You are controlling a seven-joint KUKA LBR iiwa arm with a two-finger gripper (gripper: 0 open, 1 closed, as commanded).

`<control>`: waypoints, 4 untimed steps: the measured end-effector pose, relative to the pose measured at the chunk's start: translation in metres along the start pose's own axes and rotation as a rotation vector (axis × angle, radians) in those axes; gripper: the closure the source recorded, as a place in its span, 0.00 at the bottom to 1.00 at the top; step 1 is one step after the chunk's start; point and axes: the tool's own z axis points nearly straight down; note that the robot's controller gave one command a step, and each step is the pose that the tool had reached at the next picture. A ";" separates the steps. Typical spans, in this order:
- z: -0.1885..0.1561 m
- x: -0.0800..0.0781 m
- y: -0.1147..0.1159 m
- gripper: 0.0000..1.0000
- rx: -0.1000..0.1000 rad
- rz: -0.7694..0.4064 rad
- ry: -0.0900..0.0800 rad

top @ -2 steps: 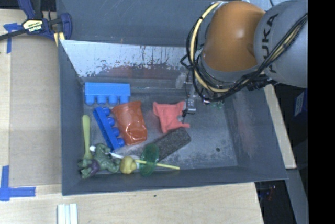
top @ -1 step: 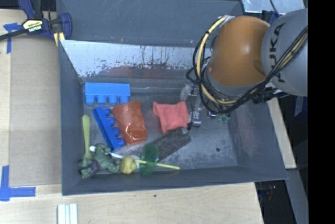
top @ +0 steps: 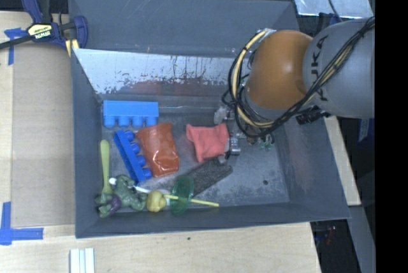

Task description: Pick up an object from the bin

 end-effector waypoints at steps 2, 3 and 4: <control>0.004 -0.015 0.028 1.00 -0.002 0.320 -0.005; -0.046 -0.010 0.031 1.00 0.000 0.296 0.001; -0.137 -0.002 0.030 1.00 0.000 0.367 -0.002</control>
Offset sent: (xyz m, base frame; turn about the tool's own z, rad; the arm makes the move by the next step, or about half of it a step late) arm 0.0000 0.0000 0.0000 0.0000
